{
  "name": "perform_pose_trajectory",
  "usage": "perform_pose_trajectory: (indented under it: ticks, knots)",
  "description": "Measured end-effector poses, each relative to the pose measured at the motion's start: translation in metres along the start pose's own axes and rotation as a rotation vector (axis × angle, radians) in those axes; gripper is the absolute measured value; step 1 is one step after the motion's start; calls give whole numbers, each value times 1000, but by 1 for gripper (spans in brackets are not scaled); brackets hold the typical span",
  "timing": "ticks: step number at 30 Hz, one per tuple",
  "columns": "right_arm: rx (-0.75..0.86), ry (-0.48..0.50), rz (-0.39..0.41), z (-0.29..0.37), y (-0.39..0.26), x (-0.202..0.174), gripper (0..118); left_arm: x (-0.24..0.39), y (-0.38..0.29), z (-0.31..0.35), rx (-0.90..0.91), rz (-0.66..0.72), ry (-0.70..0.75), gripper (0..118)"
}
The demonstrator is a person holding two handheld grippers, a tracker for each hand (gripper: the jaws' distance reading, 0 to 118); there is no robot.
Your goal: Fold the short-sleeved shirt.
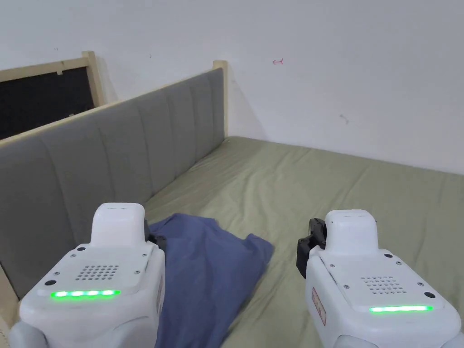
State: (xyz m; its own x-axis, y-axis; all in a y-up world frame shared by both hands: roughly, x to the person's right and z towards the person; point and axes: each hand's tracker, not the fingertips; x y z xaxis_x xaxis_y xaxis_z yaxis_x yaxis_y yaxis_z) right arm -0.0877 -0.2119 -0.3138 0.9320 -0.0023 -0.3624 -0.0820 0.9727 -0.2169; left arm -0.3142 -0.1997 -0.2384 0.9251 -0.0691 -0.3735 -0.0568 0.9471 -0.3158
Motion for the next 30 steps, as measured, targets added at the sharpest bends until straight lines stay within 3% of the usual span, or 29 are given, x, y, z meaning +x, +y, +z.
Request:
perform_pose_trajectory:
  ticks: [3, 6, 7, 9, 13, 15, 21, 24, 25, 26, 27, 29, 30]
  knots:
    - [-45, -5, -1, -11, -10, 3, 0, 3, -16, -50, -146, 7, -33, 2]
    - [-91, -26, 17, -23, -23, 8, 0, 9, -40, -111, -305, 3, -20, 45]
    - [-110, -43, 37, -28, -29, 9, 0, 10, -49, -129, -335, 30, -60, 71]
    - [-146, -52, 46, -37, -39, 15, 0, 14, -61, -161, -443, 57, -107, 101]
    - [-250, -71, -10, -68, -61, 30, 0, 23, -87, -223, -575, 129, -221, 117]
    - [-288, -83, -21, -82, -70, 36, 0, 28, -100, -253, -626, 154, -207, 117]
    - [-355, -100, 0, -109, -90, 48, 0, 43, -122, -314, -698, 62, -134, 117]
    - [-386, -100, -13, -114, -97, 52, 0, 50, -143, -332, -808, -1, -112, 112]
    - [-397, -100, -17, -114, -99, 53, 0, 53, -141, -327, -751, -19, -115, 109]
    - [-404, -101, -24, -114, -101, 54, 0, 53, -137, -325, -760, -6, -113, 98]
    - [-410, -100, -34, -113, -102, 55, 0, 50, -131, -321, -755, 0, -118, 80]
    - [-421, -97, -55, -111, -104, 57, 0, 47, -123, -314, -684, 25, -82, 20]
    - [-424, -96, -67, -110, -106, 59, 0, 43, -120, -311, -693, 25, -81, 6]
